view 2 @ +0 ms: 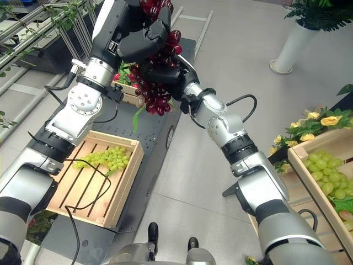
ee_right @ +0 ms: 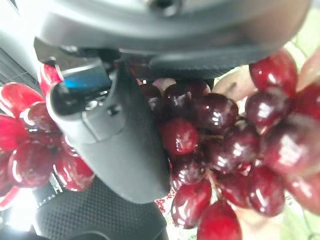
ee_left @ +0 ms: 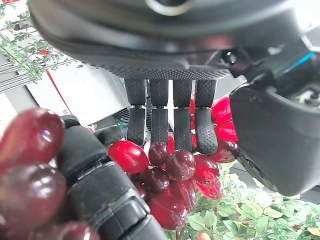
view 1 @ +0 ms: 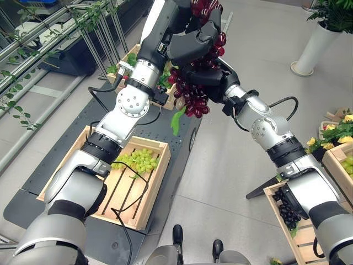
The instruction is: Pick up the fruits from the basket on one side to the basket on the other side
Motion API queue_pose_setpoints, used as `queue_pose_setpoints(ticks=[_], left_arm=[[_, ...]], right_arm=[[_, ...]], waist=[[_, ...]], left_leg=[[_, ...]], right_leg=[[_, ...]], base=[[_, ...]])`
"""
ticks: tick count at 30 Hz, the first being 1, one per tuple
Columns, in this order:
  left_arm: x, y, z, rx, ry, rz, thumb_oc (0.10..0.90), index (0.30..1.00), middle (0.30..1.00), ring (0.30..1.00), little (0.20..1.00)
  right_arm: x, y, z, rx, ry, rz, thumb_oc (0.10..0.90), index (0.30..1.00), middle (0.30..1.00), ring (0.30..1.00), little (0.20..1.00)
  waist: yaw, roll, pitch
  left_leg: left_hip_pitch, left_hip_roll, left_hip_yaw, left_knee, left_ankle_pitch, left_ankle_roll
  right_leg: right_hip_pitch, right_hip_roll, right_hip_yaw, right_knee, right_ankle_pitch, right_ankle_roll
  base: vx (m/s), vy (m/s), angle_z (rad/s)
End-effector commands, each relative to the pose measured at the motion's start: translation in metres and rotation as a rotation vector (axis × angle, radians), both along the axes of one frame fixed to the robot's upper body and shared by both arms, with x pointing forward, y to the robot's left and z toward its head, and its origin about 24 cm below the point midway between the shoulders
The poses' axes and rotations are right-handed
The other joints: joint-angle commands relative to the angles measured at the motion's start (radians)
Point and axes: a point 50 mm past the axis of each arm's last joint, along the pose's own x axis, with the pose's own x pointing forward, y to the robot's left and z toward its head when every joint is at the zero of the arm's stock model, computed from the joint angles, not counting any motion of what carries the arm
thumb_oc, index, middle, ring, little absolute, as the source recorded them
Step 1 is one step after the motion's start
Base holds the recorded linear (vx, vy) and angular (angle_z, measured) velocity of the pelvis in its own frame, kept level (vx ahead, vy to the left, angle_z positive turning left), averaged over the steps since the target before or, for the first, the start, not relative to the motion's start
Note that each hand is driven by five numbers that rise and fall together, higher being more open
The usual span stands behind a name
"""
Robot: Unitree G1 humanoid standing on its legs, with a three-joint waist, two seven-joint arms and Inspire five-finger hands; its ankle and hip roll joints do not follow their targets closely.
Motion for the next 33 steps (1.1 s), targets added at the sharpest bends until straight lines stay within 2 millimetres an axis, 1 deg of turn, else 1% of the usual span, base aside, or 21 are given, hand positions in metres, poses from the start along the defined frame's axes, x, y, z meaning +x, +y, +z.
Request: queue_pose_setpoints(ticks=[1, 2, 5, 7, 10, 12, 14, 18, 21, 23, 24, 26, 28, 29, 30, 31, 32, 33], left_arm=[[0.012, 0.004, 0.006, -0.195, -0.011, 0.054, 0.629, 0.644, 0.644, 0.644, 0.644], [0.014, 0.008, 0.002, -0.203, 0.009, 0.082, 0.800, 0.900, 0.900, 0.900, 0.900], [0.021, 0.015, -0.013, -0.197, 0.069, 0.136, 0.800, 0.900, 0.900, 0.900, 0.900], [0.026, 0.023, -0.027, -0.200, 0.123, 0.187, 0.800, 0.900, 0.900, 0.900, 0.900], [0.029, 0.031, -0.040, -0.216, 0.170, 0.237, 0.800, 0.900, 0.900, 0.900, 0.900], [0.030, 0.035, -0.045, -0.217, 0.184, 0.258, 0.800, 0.900, 0.900, 0.900, 0.900], [0.030, 0.041, -0.050, -0.221, 0.185, 0.288, 0.800, 0.900, 0.900, 0.900, 0.900], [0.029, 0.045, -0.057, -0.209, 0.198, 0.309, 0.800, 0.900, 0.900, 0.900, 0.900], [0.027, 0.048, -0.066, -0.199, 0.219, 0.321, 0.800, 0.900, 0.900, 0.900, 0.900], [0.025, 0.052, -0.074, -0.192, 0.235, 0.326, 0.800, 0.900, 0.900, 0.900, 0.900], [0.023, 0.056, -0.082, -0.200, 0.260, 0.336, 0.800, 0.900, 0.900, 0.900, 0.900], [0.022, 0.060, -0.090, -0.211, 0.283, 0.342, 0.800, 0.900, 0.900, 0.900, 0.900], [0.015, 0.069, -0.112, -0.239, 0.334, 0.348, 0.800, 0.900, 0.900, 0.900, 0.900], [0.014, 0.070, -0.116, -0.243, 0.341, 0.346, 0.800, 0.900, 0.900, 0.900, 0.900], [0.008, 0.072, -0.131, -0.260, 0.379, 0.337, 0.800, 0.900, 0.900, 0.900, 0.900], [0.006, 0.073, -0.138, -0.267, 0.397, 0.336, 0.800, 0.900, 0.900, 0.900, 0.900], [-0.001, 0.075, -0.156, -0.273, 0.437, 0.340, 0.800, 0.900, 0.900, 0.900, 0.900], [-0.002, 0.075, -0.158, -0.276, 0.447, 0.341, 0.800, 0.900, 0.900, 0.900, 0.900]], right_arm=[[0.006, -0.002, 0.010, 0.122, -0.073, -0.066, 0.400, 0.300, 0.300, 0.300, 0.300], [0.007, -0.004, 0.009, 0.126, -0.068, -0.074, 0.400, 0.300, 0.300, 0.300, 0.300], [0.007, -0.010, 0.003, 0.130, -0.055, -0.092, 0.400, 0.300, 0.300, 0.300, 0.300], [0.008, -0.016, -0.002, 0.145, -0.040, -0.115, 0.400, 0.300, 0.300, 0.300, 0.300], [0.008, -0.023, -0.010, 0.148, -0.022, -0.145, 0.400, 0.300, 0.300, 0.300, 0.300], [0.009, -0.027, -0.014, 0.143, -0.013, -0.163, 0.400, 0.300, 0.300, 0.300, 0.300], [0.009, -0.034, -0.020, 0.136, -0.002, -0.193, 0.400, 0.300, 0.300, 0.300, 0.300], [0.008, -0.045, -0.029, 0.131, 0.018, -0.243, 0.400, 0.300, 0.300, 0.300, 0.300], [0.007, -0.057, -0.041, 0.095, 0.058, -0.288, 0.400, 0.300, 0.300, 0.300, 0.300], [0.006, -0.065, -0.052, 0.041, 0.085, -0.318, 0.400, 0.300, 0.300, 0.300, 0.300], [0.005, -0.072, -0.062, -0.011, 0.107, -0.346, 0.400, 0.300, 0.300, 0.300, 0.300], [0.004, -0.077, -0.069, -0.033, 0.124, -0.359, 0.400, 0.300, 0.300, 0.300, 0.300], [-0.002, -0.089, -0.090, -0.074, 0.176, -0.384, 0.400, 0.300, 0.300, 0.300, 0.300], [-0.003, -0.091, -0.093, -0.077, 0.182, -0.386, 0.400, 0.300, 0.300, 0.300, 0.300], [-0.007, -0.096, -0.105, -0.092, 0.211, -0.401, 0.400, 0.300, 0.300, 0.300, 0.300], [-0.009, -0.098, -0.110, -0.099, 0.224, -0.408, 0.400, 0.300, 0.300, 0.300, 0.300], [-0.015, -0.102, -0.125, -0.110, 0.264, -0.426, 0.400, 0.300, 0.300, 0.300, 0.300], [-0.016, -0.103, -0.127, -0.113, 0.272, -0.430, 0.400, 0.300, 0.300, 0.300, 0.300]], waist=[[0.013, 0.006, -0.275], [0.011, 0.007, -0.275], [0.006, 0.008, -0.273], [0.001, 0.007, -0.270], [-0.006, 0.008, -0.266], [-0.011, 0.007, -0.263], [-0.017, 0.007, -0.260], [-0.021, 0.005, -0.254], [-0.024, 0.004, -0.246], [-0.024, 0.001, -0.242], [-0.023, -0.001, -0.239], [-0.022, -0.003, -0.237], [-0.021, -0.008, -0.228], [-0.021, -0.008, -0.227], [-0.019, -0.010, -0.222], [-0.018, -0.011, -0.219], [-0.016, -0.014, -0.214], [-0.016, -0.014, -0.213]], left_leg=[[0.095, -0.026, -0.034, 0.001, -0.227, -0.048], [0.096, -0.026, -0.033, 0.001, -0.227, -0.048], [0.098, -0.025, -0.029, 0.001, -0.227, -0.048], [0.100, -0.025, -0.026, 0.001, -0.228, -0.047], [0.104, -0.024, -0.021, 0.001, -0.229, -0.047], [0.107, -0.023, -0.018, 0.001, -0.230, -0.047], [0.109, -0.022, -0.012, 0.001, -0.231, -0.047], [0.112, -0.020, -0.004, 0.001, -0.233, -0.046], [0.116, -0.019, 0.001, 0.001, -0.235, -0.045], [0.117, -0.018, 0.006, 0.001, -0.236, -0.045], [0.118, -0.018, 0.008, 0.001, -0.236, -0.044], [0.119, -0.018, 0.009, 0.001, -0.237, -0.043], [0.124, -0.018, 0.013, 0.001, -0.239, -0.041], [0.125, -0.018, 0.014, 0.001, -0.239, -0.040], [0.127, -0.018, 0.015, 0.001, -0.240, -0.039], [0.128, -0.018, 0.015, 0.001, -0.241, -0.038], [0.130, -0.018, 0.015, 0.001, -0.242, -0.035], [0.131, -0.018, 0.015, 0.001, -0.242, -0.034]], right_leg=[[-0.054, 0.072, 0.000, 0.001, 0.004, -0.061], [-0.053, 0.072, 0.002, 0.001, 0.003, -0.061], [-0.052, 0.072, 0.005, 0.001, 0.004, -0.061], [-0.052, 0.072, 0.010, 0.001, 0.005, -0.060], [-0.051, 0.073, 0.016, 0.001, 0.007, -0.061], [-0.051, 0.074, 0.021, 0.001, 0.009, -0.061], [-0.051, 0.075, 0.028, 0.001, 0.010, -0.060], [-0.051, 0.078, 0.035, 0.001, 0.012, -0.060], [-0.051, 0.079, 0.038, 0.001, 0.014, -0.059], [-0.052, 0.079, 0.039, 0.001, 0.015, -0.058], [-0.052, 0.079, 0.041, 0.001, 0.017, -0.058], [-0.051, 0.079, 0.042, 0.001, 0.017, -0.058], [-0.049, 0.080, 0.044, 0.001, 0.019, -0.058], [-0.049, 0.080, 0.045, 0.001, 0.019, -0.059], [-0.048, 0.080, 0.045, 0.001, 0.020, -0.059], [-0.048, 0.081, 0.046, 0.001, 0.020, -0.060], [-0.046, 0.083, 0.049, 0.001, 0.021, -0.060], [-0.046, 0.083, 0.050, 0.001, 0.021, -0.060]], base=[[0.00, 0.000, 0.00], [0.00, 0.000, 0.00], [0.01, -0.001, -0.08], [0.01, 0.000, -0.08], [0.02, 0.000, -0.07], [0.03, 0.003, -0.07], [0.04, 0.008, -0.04], [0.03, 0.005, -0.07], [0.01, 0.002, -0.03], [0.02, -0.007, -0.02], [0.03, -0.015, -0.05], [0.04, -0.017, -0.08], [0.05, -0.024, -0.13], [0.04, -0.022, -0.19], [0.03, -0.014, -0.19], [0.05, -0.022, -0.20], [0.03, -0.014, -0.11], [0.04, -0.018, -0.07]])
